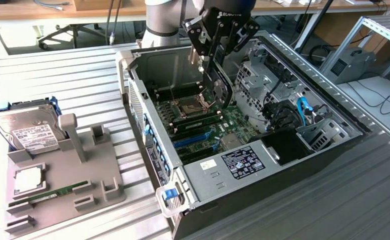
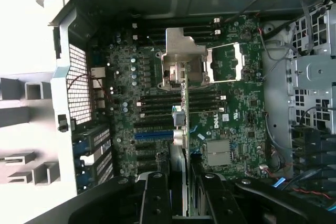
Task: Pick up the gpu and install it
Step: 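Pick up the gpu and move the gpu toward the slot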
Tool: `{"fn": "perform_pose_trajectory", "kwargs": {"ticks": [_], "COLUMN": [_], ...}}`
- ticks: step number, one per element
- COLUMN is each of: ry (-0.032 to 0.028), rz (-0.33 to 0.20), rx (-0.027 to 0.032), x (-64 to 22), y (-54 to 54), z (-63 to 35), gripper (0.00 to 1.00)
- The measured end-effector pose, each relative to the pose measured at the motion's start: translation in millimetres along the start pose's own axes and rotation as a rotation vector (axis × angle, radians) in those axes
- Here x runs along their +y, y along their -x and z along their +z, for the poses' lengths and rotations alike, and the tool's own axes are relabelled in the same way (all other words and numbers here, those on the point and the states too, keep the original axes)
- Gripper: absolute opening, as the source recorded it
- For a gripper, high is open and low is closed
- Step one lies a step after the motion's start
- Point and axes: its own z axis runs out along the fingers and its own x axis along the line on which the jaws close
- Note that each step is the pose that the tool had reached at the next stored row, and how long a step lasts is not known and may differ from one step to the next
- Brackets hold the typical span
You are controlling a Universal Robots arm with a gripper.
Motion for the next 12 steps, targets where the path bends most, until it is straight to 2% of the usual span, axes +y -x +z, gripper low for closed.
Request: {"fn": "perform_pose_trajectory", "kwargs": {"ticks": [12], "ry": [0.0000], "rz": [0.000], "rx": [0.0000], "x": [2.1], "y": [20.8], "z": [1.3], "gripper": [0.27]}}
